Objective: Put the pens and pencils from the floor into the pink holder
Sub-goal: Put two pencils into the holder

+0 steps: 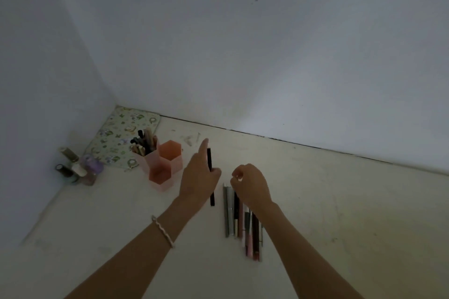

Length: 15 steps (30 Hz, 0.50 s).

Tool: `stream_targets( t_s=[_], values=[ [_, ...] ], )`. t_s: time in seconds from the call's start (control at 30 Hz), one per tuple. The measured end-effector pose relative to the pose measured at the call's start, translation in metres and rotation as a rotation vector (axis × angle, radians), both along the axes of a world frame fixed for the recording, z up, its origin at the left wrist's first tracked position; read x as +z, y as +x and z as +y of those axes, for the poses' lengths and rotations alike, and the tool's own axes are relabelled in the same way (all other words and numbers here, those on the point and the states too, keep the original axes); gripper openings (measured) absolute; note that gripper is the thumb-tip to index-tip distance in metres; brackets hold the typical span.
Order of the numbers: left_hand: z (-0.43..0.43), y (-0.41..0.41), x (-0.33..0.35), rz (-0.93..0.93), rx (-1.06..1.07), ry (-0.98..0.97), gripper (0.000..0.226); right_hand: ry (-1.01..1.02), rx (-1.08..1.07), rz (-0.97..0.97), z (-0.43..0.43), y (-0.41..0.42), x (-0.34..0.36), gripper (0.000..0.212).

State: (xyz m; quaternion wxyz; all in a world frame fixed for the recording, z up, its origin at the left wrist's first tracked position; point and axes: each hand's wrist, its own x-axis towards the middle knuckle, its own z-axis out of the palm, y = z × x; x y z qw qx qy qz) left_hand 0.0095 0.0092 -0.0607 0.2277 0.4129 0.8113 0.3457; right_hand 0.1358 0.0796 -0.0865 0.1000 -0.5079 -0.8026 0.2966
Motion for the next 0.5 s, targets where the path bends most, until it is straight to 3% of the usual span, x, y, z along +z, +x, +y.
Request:
stream_targets(
  t_s=[0.17, 0.27, 0.4, 0.5],
  values=[
    [-0.004, -0.019, 0.047, 0.048, 0.015, 0.24, 0.055, 0.067, 0.096, -0.35, -0.012, -0.027, -0.028, 0.03],
    [-0.013, -0.032, 0.061, 0.108, 0.034, 0.352, 0.049, 0.07, 0.123, -0.366, -0.013, -0.036, -0.034, 0.022],
    [-0.013, -0.073, 0.076, 0.229, 0.122, 0.445, 0.044, -0.147, -0.122, 0.08, 0.002, -0.051, -0.004, 0.022],
    [-0.003, -0.102, 0.076, 0.392, 0.125, 0.32, 0.041, -0.174, -0.248, 0.4, 0.014, -0.059, 0.036, 0.011]
  ],
)
